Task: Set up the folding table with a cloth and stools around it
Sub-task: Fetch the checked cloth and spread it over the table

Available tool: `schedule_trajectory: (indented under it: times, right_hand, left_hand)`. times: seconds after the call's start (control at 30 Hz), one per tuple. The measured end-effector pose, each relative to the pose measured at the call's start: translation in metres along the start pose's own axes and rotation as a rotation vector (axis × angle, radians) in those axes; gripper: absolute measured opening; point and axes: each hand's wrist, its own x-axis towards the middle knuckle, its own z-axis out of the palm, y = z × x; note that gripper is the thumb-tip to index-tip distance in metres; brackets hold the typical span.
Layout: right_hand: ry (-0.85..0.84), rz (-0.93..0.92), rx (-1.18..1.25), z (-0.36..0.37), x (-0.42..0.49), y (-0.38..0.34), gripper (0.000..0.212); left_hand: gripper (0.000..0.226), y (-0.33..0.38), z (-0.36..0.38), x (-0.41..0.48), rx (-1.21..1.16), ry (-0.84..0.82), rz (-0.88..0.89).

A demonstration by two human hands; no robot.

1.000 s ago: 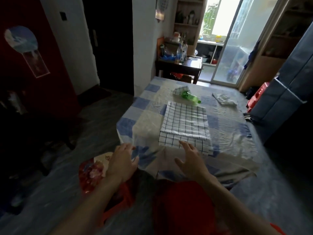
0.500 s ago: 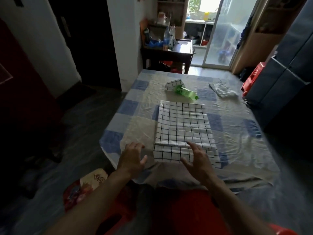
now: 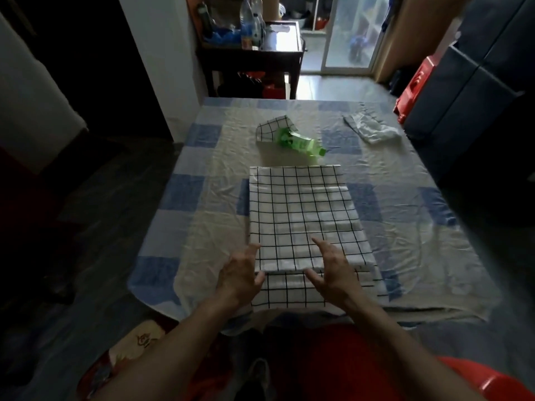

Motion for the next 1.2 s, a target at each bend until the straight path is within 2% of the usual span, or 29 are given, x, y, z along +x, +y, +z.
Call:
schedule_trajectory:
  times: [0.2, 0.4, 0.6, 0.7, 0.83, 0.97, 1.2]
  right_hand:
    - [-0.098, 0.134, -0.04, 0.033, 0.046, 0.006, 0.072]
    - [-0.254, 0.113, -0.255, 0.068, 0.062, 0.013, 0.073]
    - [-0.211, 0.093, -0.314, 0.072, 0.062, 0.016, 0.07]
    - [-0.216, 0.107, -0.3, 0.07, 0.065, 0.014, 0.066]
    - [-0.083, 0.094, -0.21, 0.064, 0.069, 0.012, 0.039]
    - [0.155, 0.04, -0.136, 0.045, 0.075, 0.008, 0.004]
    - [0.475, -0.12, 0.048, -0.014, 0.058, -0.007, 0.007]
  left_hand:
    - [0.06, -0.019, 0.035, 0.057, 0.133, -0.159, 0.173]
    - [0.063, -0.039, 0.051, 0.084, 0.361, -0.344, 0.325]
    - [0.046, -0.035, 0.051, 0.092, 0.414, -0.292, 0.42]
    - [0.028, -0.038, 0.047, 0.094, 0.363, -0.258, 0.442]
    - [0.011, -0.035, 0.027, 0.103, 0.216, -0.138, 0.448]
    - [0.012, -0.016, -0.007, 0.117, 0.111, 0.023, 0.501]
    - [0.012, 0.035, -0.073, 0.106, 0.055, 0.202, 0.608]
